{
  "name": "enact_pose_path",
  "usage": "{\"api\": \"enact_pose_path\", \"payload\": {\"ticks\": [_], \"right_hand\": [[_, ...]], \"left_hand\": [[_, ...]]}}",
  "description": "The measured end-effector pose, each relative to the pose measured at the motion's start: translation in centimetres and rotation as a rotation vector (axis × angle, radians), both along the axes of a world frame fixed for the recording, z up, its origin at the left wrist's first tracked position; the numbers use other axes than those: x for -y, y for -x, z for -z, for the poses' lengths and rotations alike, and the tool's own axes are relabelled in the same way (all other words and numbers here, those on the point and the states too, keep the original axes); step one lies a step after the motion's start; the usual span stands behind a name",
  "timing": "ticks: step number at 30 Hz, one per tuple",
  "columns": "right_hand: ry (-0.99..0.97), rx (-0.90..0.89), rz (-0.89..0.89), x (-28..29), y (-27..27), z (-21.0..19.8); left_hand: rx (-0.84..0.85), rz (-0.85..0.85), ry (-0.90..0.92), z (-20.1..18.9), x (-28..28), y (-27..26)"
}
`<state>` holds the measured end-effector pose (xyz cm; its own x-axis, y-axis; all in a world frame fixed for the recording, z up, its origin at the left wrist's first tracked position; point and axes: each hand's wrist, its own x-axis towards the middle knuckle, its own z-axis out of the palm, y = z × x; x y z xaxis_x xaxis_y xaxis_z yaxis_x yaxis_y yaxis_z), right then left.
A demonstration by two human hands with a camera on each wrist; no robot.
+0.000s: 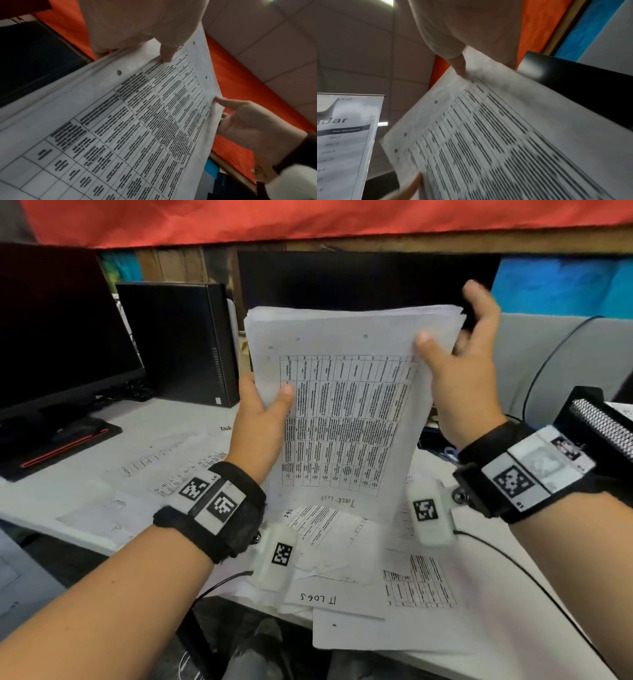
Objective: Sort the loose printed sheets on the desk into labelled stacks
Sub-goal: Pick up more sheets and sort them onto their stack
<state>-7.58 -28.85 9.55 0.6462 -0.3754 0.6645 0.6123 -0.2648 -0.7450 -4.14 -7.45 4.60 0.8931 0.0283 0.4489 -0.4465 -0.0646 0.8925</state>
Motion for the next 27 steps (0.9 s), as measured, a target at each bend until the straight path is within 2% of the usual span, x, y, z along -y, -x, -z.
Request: {"api": "enact_pose_path", "payload": {"ticks": [2, 5, 8, 11, 15, 19, 22, 27], "right_hand": [[0.145, 0.059, 0.082, 0.0, -0.4, -1.9], [0.361, -0.077, 0.19, 0.0, -1.6, -3.2], [0.407, -0.174, 0.275, 0.0, -2.7, -3.0], [0.337, -0.143, 0.291, 0.2, -2.7, -2.8], [0.101, -0.094, 0.128, 0.6, -1.7, -0.9], [0.026, -0.336, -0.037, 0.9, -1.5, 3.7], [0.057, -0.517, -0.011, 0.6, -1.3, 7.1], [0.007, -0.409, 0.132, -0.6, -0.1, 7.9]], "left_hand": [[-0.025, 0.017, -0.026, 0.0, -0.1, -0.2], [-0.066, 0.002, -0.056, 0.2, -0.2, -0.6], [-0.089, 0.014, -0.063, 0.4, -0.1, -1.0], [-0.099, 0.024, -0.037, 0.7, -0.1, -1.4], [-0.096, -0.055, 0.032, 1.3, -0.2, -1.9], [-0.09, -0.119, 0.076, 0.8, 0.1, -2.0], [-0.099, -0.132, 0.077, -0.1, 0.7, -1.8], [-0.075, -0.065, 0.046, -0.9, 2.6, -0.2]]}}
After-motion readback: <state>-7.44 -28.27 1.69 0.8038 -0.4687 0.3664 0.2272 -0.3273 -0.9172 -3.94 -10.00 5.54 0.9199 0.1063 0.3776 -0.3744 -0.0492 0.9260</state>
